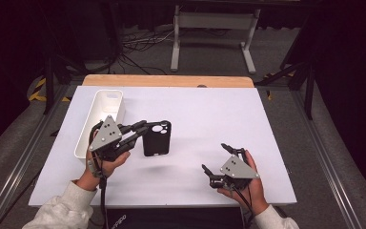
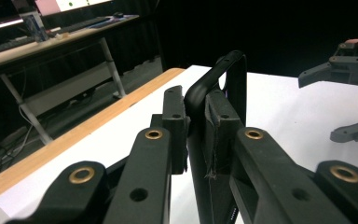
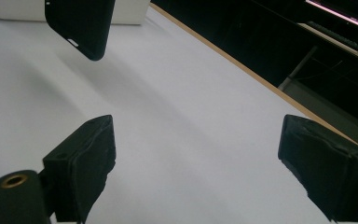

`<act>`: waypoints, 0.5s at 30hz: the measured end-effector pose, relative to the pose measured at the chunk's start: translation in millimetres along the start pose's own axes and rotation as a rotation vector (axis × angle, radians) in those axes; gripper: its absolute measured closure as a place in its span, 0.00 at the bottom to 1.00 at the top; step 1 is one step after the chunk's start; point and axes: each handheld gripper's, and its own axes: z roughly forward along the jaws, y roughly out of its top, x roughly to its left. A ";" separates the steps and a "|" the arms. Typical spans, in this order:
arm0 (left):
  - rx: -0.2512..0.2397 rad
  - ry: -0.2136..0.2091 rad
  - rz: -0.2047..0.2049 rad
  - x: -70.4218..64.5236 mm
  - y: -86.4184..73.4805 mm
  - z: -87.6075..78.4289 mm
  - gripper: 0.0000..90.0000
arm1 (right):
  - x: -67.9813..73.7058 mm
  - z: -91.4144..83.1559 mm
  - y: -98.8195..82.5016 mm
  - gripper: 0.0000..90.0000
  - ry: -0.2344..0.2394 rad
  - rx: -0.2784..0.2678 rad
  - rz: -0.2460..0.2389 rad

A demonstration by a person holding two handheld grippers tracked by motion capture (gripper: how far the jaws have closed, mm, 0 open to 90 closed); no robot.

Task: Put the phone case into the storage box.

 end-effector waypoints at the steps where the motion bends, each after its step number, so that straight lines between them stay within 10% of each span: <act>1: -0.003 0.002 0.001 1.0 0.9 -0.4 0.90 | 0.1 -0.4 -0.5 0.13 0.000 0.000 0.000; 15: -0.038 0.034 0.010 17.7 12.7 -14.0 0.90 | 0.2 -3.2 -8.8 0.13 -0.001 0.018 0.017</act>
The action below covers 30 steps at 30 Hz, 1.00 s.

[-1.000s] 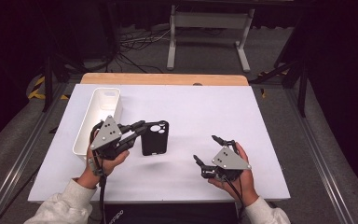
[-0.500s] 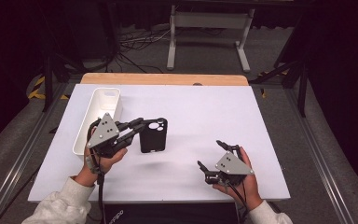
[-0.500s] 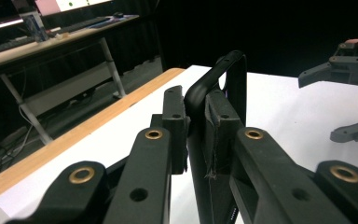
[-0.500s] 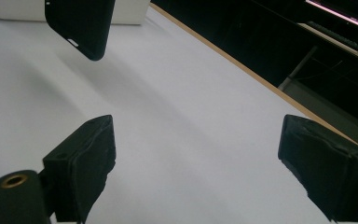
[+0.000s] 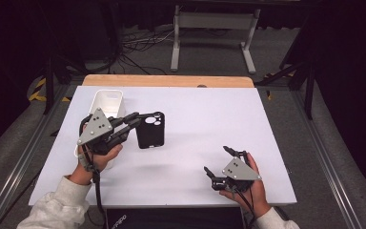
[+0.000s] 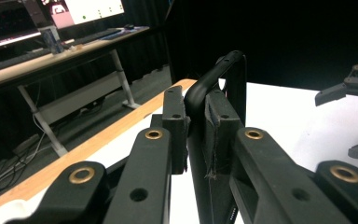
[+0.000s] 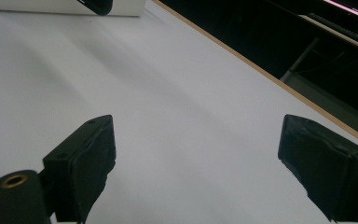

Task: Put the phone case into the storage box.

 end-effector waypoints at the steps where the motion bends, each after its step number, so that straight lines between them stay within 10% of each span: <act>1: -0.002 0.004 0.001 1.8 0.7 -1.2 0.90 | 0.2 0.2 0.0 0.13 0.000 0.002 0.000; 30: -0.027 0.092 -0.014 57.5 12.0 -32.8 0.90 | -1.1 3.2 -1.5 0.14 -0.005 0.006 0.008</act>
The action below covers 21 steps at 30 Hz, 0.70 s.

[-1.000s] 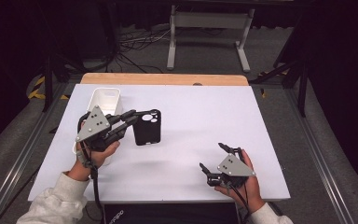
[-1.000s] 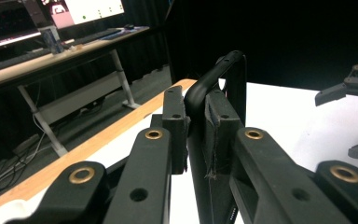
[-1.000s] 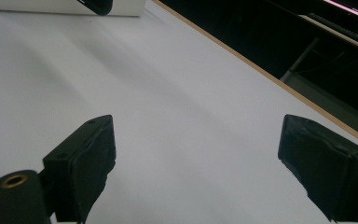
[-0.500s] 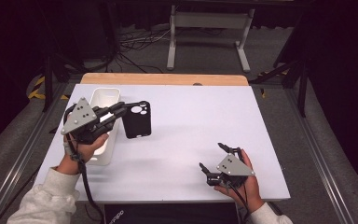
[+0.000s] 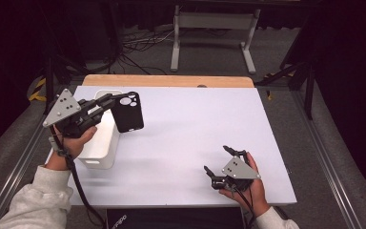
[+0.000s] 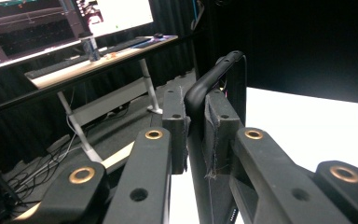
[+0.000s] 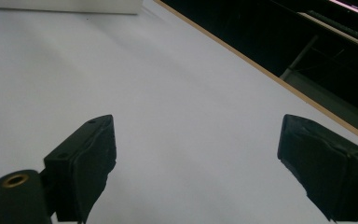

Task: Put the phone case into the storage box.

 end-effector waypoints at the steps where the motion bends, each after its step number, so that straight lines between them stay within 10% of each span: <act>1: 0.000 0.004 -0.004 2.8 -0.5 0.0 0.90 | -0.2 0.0 0.0 0.14 0.000 0.000 -0.001; 21: 0.016 0.035 -0.006 31.2 -3.3 -0.7 0.90 | -0.8 -0.1 0.8 0.14 -0.002 -0.007 0.000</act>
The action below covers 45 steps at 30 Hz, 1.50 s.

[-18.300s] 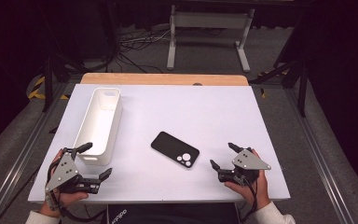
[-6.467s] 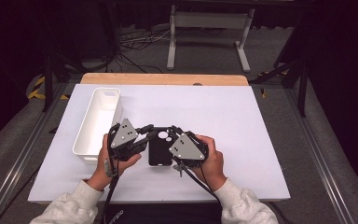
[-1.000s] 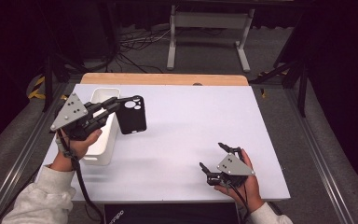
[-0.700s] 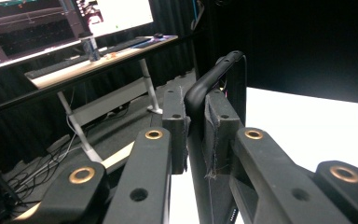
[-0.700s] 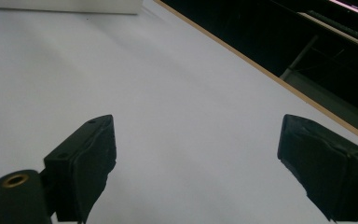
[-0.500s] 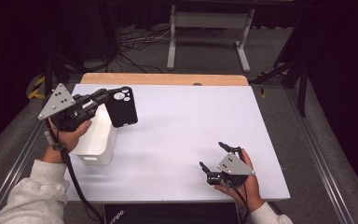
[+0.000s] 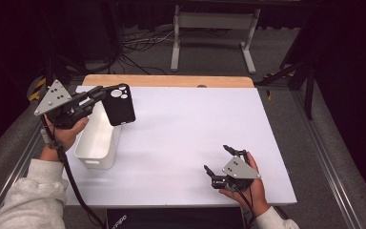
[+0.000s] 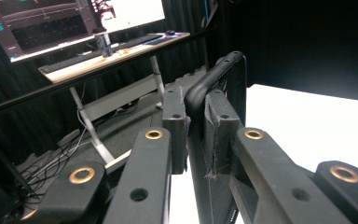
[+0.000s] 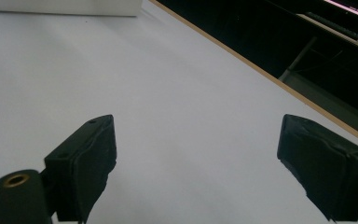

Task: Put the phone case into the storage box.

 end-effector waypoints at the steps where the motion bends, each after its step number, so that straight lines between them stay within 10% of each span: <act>1: -0.003 0.004 -0.001 1.5 -0.3 0.3 0.90 | 0.1 0.1 0.0 0.14 0.000 -0.001 0.000; 45: 0.035 0.110 -0.068 91.4 -29.6 27.3 0.90 | -2.2 8.6 -1.0 0.14 -0.007 0.022 0.015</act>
